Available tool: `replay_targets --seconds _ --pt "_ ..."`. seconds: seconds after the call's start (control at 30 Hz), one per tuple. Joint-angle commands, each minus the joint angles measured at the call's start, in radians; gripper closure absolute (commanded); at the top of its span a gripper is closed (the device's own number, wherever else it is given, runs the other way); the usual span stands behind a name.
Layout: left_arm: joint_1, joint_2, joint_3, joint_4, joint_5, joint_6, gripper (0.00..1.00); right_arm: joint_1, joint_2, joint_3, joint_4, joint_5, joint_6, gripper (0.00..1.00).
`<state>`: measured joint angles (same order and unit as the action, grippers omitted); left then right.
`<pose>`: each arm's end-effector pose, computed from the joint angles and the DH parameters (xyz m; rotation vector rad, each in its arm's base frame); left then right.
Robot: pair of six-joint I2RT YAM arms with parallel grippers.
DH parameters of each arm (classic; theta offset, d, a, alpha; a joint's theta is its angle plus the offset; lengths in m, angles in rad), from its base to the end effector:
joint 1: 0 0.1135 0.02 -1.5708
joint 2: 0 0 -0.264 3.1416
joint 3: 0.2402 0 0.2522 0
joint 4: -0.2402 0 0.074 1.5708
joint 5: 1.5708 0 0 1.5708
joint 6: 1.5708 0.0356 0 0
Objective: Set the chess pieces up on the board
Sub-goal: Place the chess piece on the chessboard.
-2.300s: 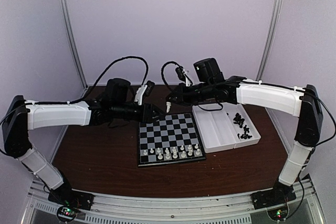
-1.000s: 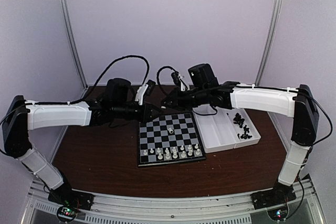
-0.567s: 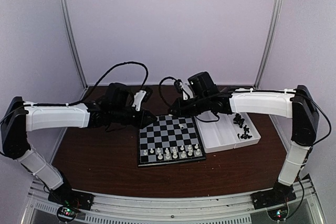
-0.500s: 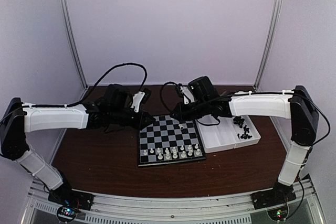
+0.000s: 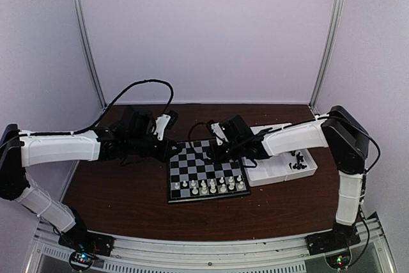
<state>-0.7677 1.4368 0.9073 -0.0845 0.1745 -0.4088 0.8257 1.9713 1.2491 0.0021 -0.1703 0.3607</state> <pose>0.2228 -0.2236 0.2404 0.5140 2.2477 -0.8305 0.2860 0.3190 0.1678 -0.6465 2.3257 0.7815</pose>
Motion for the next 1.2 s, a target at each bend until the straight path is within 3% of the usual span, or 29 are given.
replay_targets --seconds 0.0,0.33,0.5,0.73,0.87,1.0,1.17 --pt "-0.004 -0.041 -0.022 0.004 -0.031 0.022 0.98 0.028 0.031 -0.025 0.116 0.103 -0.081 0.87" --pt "-0.004 -0.055 -0.031 -0.010 -0.042 0.030 0.98 0.058 0.087 -0.060 0.239 0.166 -0.131 0.87" --pt "-0.004 -0.057 -0.029 -0.017 -0.045 0.031 0.97 0.060 0.084 -0.071 0.249 0.195 -0.132 0.72" --pt "-0.003 -0.056 -0.031 -0.011 -0.047 0.031 0.97 0.061 0.036 -0.092 0.240 0.193 -0.126 0.68" --pt "-0.004 -0.052 -0.023 -0.020 -0.048 0.034 0.97 0.060 -0.009 -0.077 0.175 0.174 -0.108 0.63" --pt "-0.004 -0.056 -0.027 -0.022 -0.061 0.039 0.94 0.061 -0.047 -0.062 0.081 0.142 -0.075 0.50" --pt "-0.004 -0.062 -0.027 -0.031 -0.080 0.043 0.86 0.050 -0.063 0.012 -0.129 0.162 -0.037 0.50"
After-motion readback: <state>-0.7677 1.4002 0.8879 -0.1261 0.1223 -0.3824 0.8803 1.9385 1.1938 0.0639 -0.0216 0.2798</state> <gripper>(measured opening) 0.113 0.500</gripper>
